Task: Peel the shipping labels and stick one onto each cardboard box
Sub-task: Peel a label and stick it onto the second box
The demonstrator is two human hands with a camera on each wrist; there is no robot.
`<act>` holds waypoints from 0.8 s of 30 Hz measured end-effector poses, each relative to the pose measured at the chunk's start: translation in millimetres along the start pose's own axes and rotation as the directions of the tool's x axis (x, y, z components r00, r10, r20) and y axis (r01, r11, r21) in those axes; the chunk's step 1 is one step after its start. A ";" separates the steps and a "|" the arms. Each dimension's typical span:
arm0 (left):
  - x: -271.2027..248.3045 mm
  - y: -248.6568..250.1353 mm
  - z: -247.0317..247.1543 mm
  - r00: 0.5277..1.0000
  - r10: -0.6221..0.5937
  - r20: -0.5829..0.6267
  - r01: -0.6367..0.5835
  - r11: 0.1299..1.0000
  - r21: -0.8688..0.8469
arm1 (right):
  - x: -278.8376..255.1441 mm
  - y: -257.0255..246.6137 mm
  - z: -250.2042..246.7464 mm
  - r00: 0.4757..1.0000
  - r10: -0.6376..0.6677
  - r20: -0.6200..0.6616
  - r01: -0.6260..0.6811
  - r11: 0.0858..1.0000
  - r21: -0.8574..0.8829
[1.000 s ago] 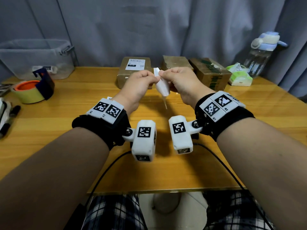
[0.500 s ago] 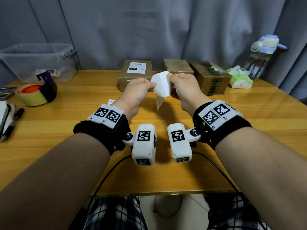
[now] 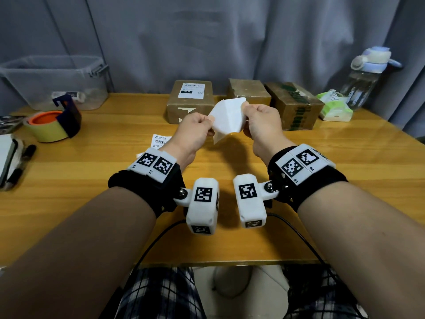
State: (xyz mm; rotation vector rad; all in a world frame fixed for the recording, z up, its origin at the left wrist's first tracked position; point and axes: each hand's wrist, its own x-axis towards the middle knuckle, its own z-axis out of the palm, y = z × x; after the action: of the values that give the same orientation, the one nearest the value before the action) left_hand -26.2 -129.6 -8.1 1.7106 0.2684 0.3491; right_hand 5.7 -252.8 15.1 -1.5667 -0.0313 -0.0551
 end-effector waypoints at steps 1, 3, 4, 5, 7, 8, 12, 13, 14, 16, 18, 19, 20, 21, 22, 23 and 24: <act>-0.3 -1.0 0.5 1.000 0.004 -0.007 -0.004 1.000 0.000 | -0.4 0.9 -0.6 1.000 0.004 -0.005 -0.004 1.000 -0.001; -0.4 -2.7 1.5 0.999 0.014 -0.036 -0.014 1.000 -0.005 | -1.0 2.2 -2.4 1.000 0.017 -0.013 -0.017 1.000 0.000; 0.3 -3.5 1.6 0.998 0.018 -0.058 -0.019 1.000 -0.004 | -1.4 2.3 -3.3 1.000 0.024 -0.012 -0.024 1.000 0.005; 1.4 -4.7 2.0 0.997 0.022 -0.077 -0.022 1.000 0.002 | -1.8 2.2 -4.3 1.000 0.026 -0.013 -0.025 1.000 0.013; 4.0 -6.5 2.3 0.994 0.038 -0.106 -0.036 0.999 0.025 | -1.5 1.3 -5.2 1.000 0.020 -0.020 -0.020 1.000 0.018; 5.0 -7.1 2.9 0.992 0.049 -0.115 -0.046 0.998 0.035 | -1.5 0.0 -5.4 0.999 0.026 -0.024 -0.026 0.999 0.019; 7.5 -7.8 5.4 0.988 0.073 -0.137 -0.068 0.997 0.046 | 3.0 -3.8 -7.7 0.978 0.206 0.019 -0.207 0.972 0.108; 7.9 -8.2 6.0 0.987 0.073 -0.140 -0.067 0.997 0.049 | 4.6 -2.9 -9.4 0.967 0.249 0.048 -0.253 0.958 0.137; 8.3 -8.3 6.2 0.987 0.074 -0.141 -0.068 0.996 0.051 | 5.2 -2.0 -11.2 0.959 0.273 0.078 -0.282 0.948 0.149; 8.4 -7.8 6.9 0.987 0.078 -0.137 -0.071 0.996 0.056 | 5.1 0.5 -15.0 0.950 0.287 0.122 -0.303 0.941 0.152; 8.4 -7.2 7.7 0.986 0.081 -0.145 -0.071 0.995 0.072 | 3.8 3.2 -18.4 0.945 0.277 0.174 -0.305 0.938 0.164; 8.6 -7.4 7.9 0.985 0.081 -0.152 -0.070 0.995 0.077 | 2.8 4.0 -19.6 0.940 0.271 0.207 -0.308 0.935 0.173; 8.7 -7.7 8.0 0.984 0.081 -0.157 -0.068 0.994 0.083 | 2.0 4.6 -20.8 0.934 0.269 0.237 -0.314 0.932 0.182; 8.7 -7.8 7.9 0.984 0.083 -0.160 -0.069 0.993 0.094 | 1.2 4.9 -21.2 0.929 0.265 0.258 -0.317 0.930 0.185; 8.5 -7.8 7.9 0.983 0.091 -0.160 -0.074 0.991 0.109 | 0.6 4.9 -21.2 0.928 0.259 0.269 -0.312 0.934 0.175; 8.7 -8.1 8.0 0.982 0.105 -0.157 -0.085 0.988 0.126 | -0.3 5.1 -20.7 0.929 0.251 0.271 -0.300 0.940 0.159; 8.8 -8.1 8.0 0.981 0.120 -0.153 -0.098 0.985 0.140 | -0.9 5.0 -19.9 0.935 0.241 0.260 -0.283 0.949 0.138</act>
State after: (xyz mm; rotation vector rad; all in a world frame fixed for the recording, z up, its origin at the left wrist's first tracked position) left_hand -14.9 -132.2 -16.6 1.8344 0.3222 0.5632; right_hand 4.7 -272.7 10.0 -1.3835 -0.0157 0.3418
